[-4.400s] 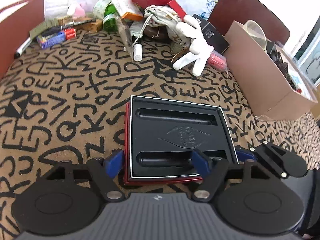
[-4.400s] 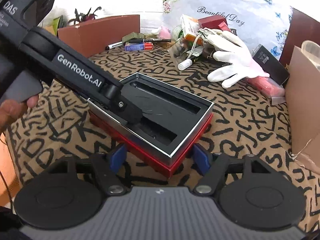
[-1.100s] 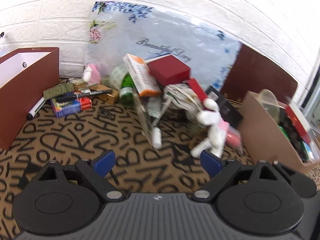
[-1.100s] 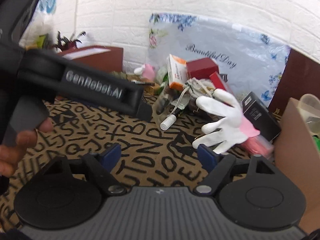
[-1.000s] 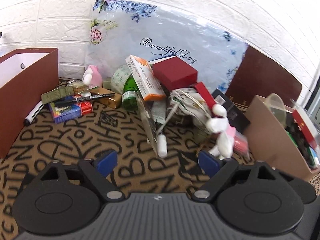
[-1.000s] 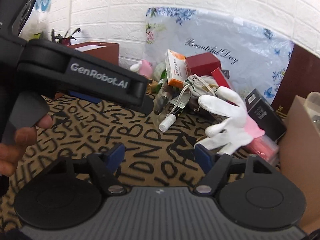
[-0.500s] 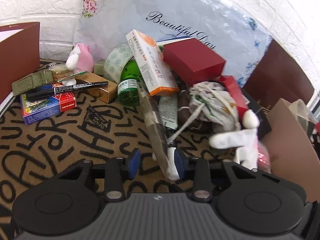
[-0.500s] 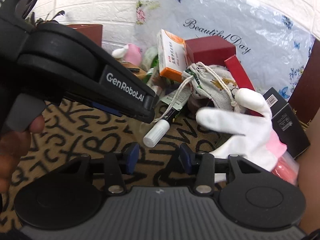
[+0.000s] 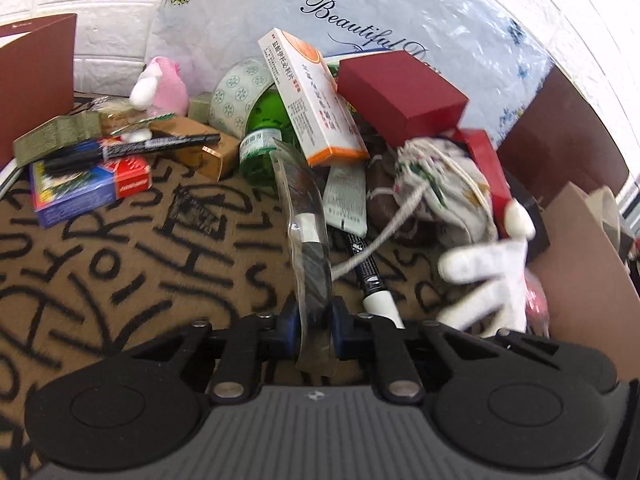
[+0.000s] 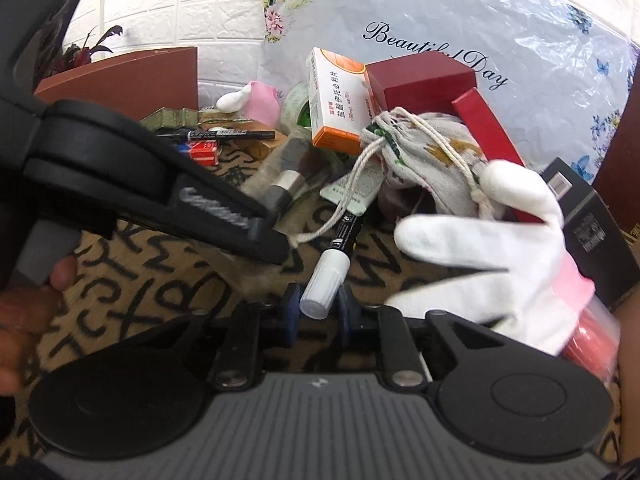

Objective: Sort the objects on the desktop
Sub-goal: 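Grasp the black marker with the right gripper while the left grasps the bagged brush, then lift the marker with the right gripper while the left lifts the brush, then lower the marker and bagged brush into the cardboard box with both grippers, then open both grippers and withdraw them from the box toward the table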

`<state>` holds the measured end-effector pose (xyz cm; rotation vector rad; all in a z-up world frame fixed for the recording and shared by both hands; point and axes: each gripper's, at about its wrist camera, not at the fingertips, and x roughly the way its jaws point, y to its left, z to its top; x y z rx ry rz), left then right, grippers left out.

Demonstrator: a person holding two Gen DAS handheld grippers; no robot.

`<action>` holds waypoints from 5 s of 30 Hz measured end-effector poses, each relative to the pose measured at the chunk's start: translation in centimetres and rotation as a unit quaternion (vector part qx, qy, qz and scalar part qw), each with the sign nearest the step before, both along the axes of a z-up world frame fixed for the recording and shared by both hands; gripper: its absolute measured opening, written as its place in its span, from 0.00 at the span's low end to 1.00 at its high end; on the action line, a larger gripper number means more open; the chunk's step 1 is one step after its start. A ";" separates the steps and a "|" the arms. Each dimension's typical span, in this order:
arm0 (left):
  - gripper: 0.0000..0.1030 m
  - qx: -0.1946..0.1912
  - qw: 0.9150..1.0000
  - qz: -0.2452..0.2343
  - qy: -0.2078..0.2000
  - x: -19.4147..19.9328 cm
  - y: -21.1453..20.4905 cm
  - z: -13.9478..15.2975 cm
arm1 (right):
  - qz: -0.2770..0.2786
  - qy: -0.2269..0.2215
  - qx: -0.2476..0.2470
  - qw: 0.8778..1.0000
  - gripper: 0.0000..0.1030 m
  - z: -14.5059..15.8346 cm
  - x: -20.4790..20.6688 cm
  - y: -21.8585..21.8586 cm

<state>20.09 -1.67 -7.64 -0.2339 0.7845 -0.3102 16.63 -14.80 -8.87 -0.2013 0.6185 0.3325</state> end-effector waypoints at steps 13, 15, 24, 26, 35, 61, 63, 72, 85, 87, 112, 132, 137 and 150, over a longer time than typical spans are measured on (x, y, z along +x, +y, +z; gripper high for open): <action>0.15 0.019 0.999 -0.024 0.021 -13.6 0.9 -0.2 | 0.028 0.055 -0.006 0.998 0.13 1.1 -12.7 -4.5; 0.15 0.010 0.999 -0.027 0.029 -15.4 1.4 0.1 | 0.030 0.063 -0.002 0.998 0.13 1.0 -15.4 -5.4; 0.39 0.037 0.999 -0.005 0.032 -21.1 1.6 0.2 | 0.037 0.078 -0.004 0.996 0.15 1.3 -22.4 -7.5; 0.56 0.045 0.998 0.013 0.033 -20.9 1.4 0.5 | 0.036 0.073 -0.001 0.997 0.17 1.5 -22.5 -7.5; 0.59 0.068 0.997 0.014 0.035 -18.3 0.4 0.3 | 0.033 0.039 0.011 0.999 0.43 2.4 -21.7 -6.9; 0.48 0.118 0.992 -0.048 0.008 -17.5 -2.2 -0.3 | 0.040 0.068 -0.008 0.997 0.27 0.6 -18.1 -4.9; 0.47 0.118 0.992 -0.050 0.008 -17.5 -2.2 -0.2 | 0.042 0.067 -0.009 0.997 0.17 0.6 -18.1 -4.9; 0.41 0.084 0.995 -0.041 0.016 -17.9 -2.4 0.7 | 0.030 0.061 0.019 0.998 0.13 1.5 -19.1 -6.9; 0.41 0.053 0.987 -0.136 -0.062 -17.0 -12.1 8.1 | -0.057 -0.040 0.046 0.996 0.13 7.3 -19.9 -15.7; 0.41 0.041 0.985 -0.147 -0.077 -16.4 -13.7 9.7 | -0.077 -0.066 0.043 0.994 0.13 8.7 -19.7 -17.4; 0.43 0.003 0.980 -0.188 -0.058 -6.0 -31.3 9.9 | -0.226 -0.101 0.039 0.968 0.13 7.1 -10.7 -32.3; 0.94 -0.012 0.977 -0.189 -0.095 -8.6 -30.1 10.6 | -0.206 -0.125 0.007 0.970 0.53 7.8 -13.1 -30.5; 0.95 -0.030 0.979 -0.185 -0.085 -10.7 -27.8 11.1 | -0.217 -0.139 -0.007 0.966 0.88 8.2 -15.5 -28.8; 0.96 0.009 0.983 -0.168 -0.067 -17.0 -20.0 9.3 | -0.124 -0.118 0.016 0.985 0.89 9.2 -20.2 -20.5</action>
